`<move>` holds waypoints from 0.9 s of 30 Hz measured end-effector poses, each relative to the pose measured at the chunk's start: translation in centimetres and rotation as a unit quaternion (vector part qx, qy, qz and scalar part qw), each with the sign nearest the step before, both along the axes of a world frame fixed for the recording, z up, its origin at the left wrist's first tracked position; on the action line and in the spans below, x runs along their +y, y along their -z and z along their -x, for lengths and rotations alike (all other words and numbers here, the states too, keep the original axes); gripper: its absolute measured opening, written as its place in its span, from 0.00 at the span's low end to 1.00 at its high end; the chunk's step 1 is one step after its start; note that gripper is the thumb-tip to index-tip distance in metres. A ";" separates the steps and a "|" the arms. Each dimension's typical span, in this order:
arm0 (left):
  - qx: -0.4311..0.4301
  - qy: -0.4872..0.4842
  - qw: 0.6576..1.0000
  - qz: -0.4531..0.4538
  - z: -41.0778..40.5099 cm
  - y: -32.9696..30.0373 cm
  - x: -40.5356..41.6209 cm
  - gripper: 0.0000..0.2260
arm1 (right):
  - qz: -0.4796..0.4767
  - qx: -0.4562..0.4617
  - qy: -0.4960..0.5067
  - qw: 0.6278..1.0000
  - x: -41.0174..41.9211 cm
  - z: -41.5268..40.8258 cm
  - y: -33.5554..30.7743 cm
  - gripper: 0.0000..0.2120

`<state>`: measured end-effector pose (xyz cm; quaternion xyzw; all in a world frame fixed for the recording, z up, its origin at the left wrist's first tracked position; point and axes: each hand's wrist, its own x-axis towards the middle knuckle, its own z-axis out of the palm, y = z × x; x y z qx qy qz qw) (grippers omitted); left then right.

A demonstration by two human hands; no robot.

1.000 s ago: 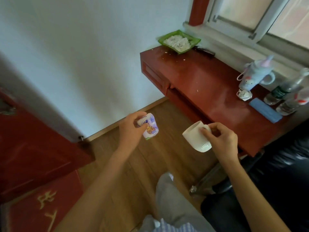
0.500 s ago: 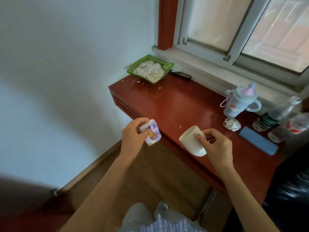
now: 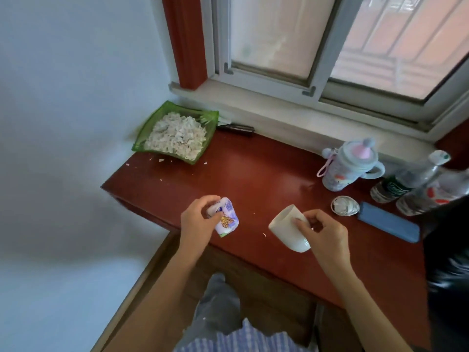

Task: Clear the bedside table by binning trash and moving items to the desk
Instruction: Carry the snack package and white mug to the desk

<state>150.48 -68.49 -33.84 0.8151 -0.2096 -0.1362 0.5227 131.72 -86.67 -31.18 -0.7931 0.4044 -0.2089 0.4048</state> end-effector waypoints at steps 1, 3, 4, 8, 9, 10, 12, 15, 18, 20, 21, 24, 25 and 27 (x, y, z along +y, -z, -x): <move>0.003 0.011 1.000 -0.002 -1.8 0.2 -0.5 0.15 | 0.000 0.003 0.017 1.000 -0.1 -1.1 0.1 0.04; 0.004 0.034 0.999 -0.010 -5.1 0.7 -1.5 0.15 | -0.001 0.004 0.047 0.999 -0.2 -3.1 0.2 0.04; 0.006 0.047 0.999 -0.012 -6.5 0.9 -2.0 0.15 | -0.003 0.005 0.060 0.998 -0.2 -4.0 0.2 0.04; 0.015 0.097 0.995 -0.022 -11.3 1.7 -4.3 0.15 | -0.013 -0.003 0.108 0.994 -0.2 -7.3 0.4 0.05; 0.020 0.107 0.994 -0.024 -12.3 2.0 -4.9 0.15 | -0.018 -0.004 0.119 0.993 -0.2 -8.0 0.4 0.05; 0.024 0.117 0.992 -0.027 -13.1 2.2 -5.6 0.15 | -0.021 -0.005 0.127 0.992 -0.2 -8.5 0.5 0.05; 0.033 0.134 0.990 -0.032 -14.5 2.7 -7.0 0.14 | -0.030 -0.004 0.145 0.989 -0.3 -9.5 0.8 0.05; 0.034 0.162 0.986 -0.038 -16.5 3.7 -9.3 0.14 | -0.038 -0.003 0.161 0.986 -0.7 -10.6 1.1 0.05; 0.014 0.187 0.980 -0.066 -18.5 4.4 -12.5 0.14 | -0.045 0.005 0.165 0.985 -1.7 -11.2 1.5 0.06; 0.000 0.194 0.977 -0.086 -19.7 4.7 -14.6 0.13 | -0.055 0.009 0.167 0.984 -2.4 -11.5 1.8 0.07; -0.006 0.197 0.976 -0.094 -20.3 4.7 -15.6 0.14 | -0.060 0.009 0.168 0.984 -2.8 -11.7 2.0 0.07; -0.017 0.210 0.971 -0.113 -21.9 5.1 -18.3 0.14 | -0.069 0.009 0.165 0.984 -4.0 -12.3 2.6 0.07; -0.017 0.212 0.970 -0.122 -22.5 5.3 -19.0 0.14 | -0.071 0.010 0.162 0.984 -4.3 -12.7 2.7 0.07; -0.016 0.210 0.966 -0.148 -23.6 5.9 -20.5 0.15 | -0.071 0.011 0.154 0.985 -5.1 -13.3 3.1 0.07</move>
